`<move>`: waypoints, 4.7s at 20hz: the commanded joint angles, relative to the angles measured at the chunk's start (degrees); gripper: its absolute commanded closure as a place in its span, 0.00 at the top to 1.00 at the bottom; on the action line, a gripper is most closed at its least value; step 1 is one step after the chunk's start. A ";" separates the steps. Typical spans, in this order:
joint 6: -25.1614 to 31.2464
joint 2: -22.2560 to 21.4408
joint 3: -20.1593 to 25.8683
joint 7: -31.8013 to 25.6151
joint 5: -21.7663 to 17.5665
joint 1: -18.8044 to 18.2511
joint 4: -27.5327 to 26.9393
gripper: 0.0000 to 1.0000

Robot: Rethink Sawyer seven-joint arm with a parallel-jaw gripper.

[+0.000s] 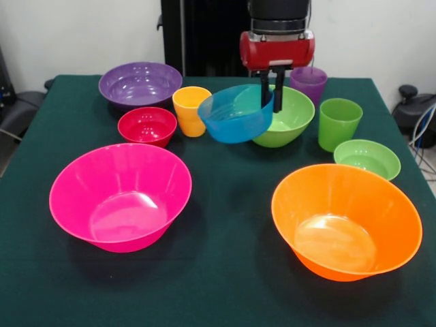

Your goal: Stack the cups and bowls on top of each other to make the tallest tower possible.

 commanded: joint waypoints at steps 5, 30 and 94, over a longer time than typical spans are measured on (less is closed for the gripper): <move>11.98 3.29 -4.49 -2.71 -7.25 1.74 -4.17 0.00; 21.18 5.57 0.67 -9.76 -12.81 -7.72 -8.97 0.00; 30.04 15.20 7.81 -11.93 -35.02 -18.57 -12.66 0.00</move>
